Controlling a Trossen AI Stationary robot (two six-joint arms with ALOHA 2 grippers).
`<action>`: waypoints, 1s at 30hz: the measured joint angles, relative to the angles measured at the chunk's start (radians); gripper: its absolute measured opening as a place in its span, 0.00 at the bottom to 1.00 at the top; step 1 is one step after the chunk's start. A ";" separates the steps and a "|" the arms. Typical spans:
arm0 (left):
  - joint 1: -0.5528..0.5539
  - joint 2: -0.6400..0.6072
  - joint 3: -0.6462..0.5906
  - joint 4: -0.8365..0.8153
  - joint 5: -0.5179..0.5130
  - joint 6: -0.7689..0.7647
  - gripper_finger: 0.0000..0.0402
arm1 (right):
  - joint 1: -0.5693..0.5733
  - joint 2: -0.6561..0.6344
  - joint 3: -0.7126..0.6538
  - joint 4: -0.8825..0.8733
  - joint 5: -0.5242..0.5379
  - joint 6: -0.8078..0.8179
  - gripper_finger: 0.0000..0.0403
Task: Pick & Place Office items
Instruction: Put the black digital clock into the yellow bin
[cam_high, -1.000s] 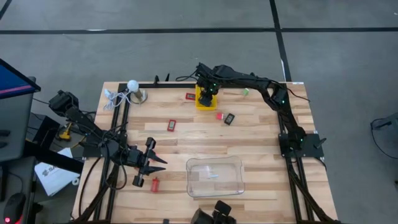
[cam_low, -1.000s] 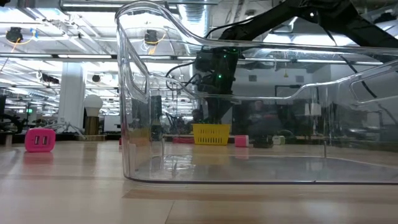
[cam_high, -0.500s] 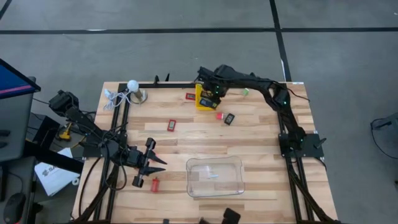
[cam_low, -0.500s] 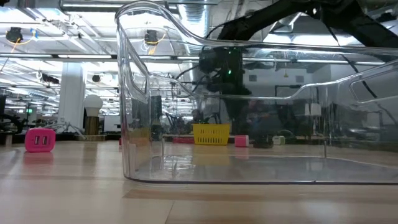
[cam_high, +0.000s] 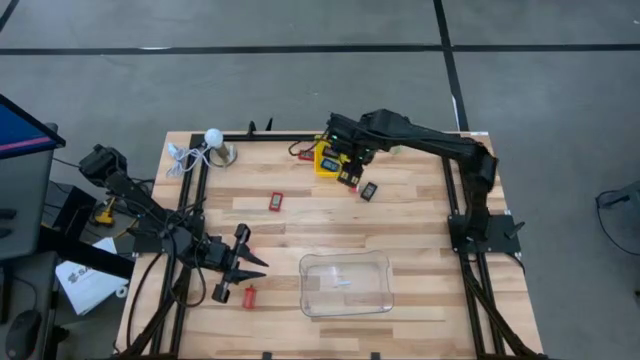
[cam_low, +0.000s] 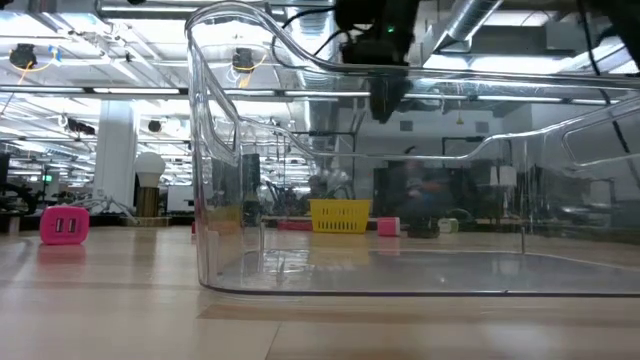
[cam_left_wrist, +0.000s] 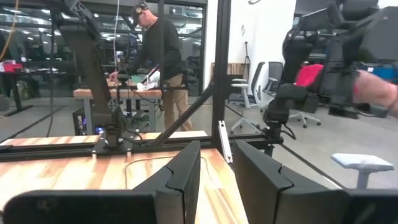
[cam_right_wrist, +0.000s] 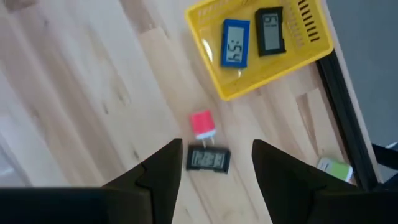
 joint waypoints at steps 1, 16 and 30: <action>-0.006 0.000 0.000 0.000 0.000 -0.001 0.23 | 0.004 -0.025 -0.039 0.007 0.000 -0.003 0.47; -0.024 0.000 0.000 0.020 0.000 0.007 0.23 | -0.211 -0.433 -0.876 0.545 0.042 0.106 0.51; 0.009 0.000 0.000 0.019 0.000 0.007 0.23 | -0.266 -0.351 -0.977 0.731 -0.108 0.060 0.03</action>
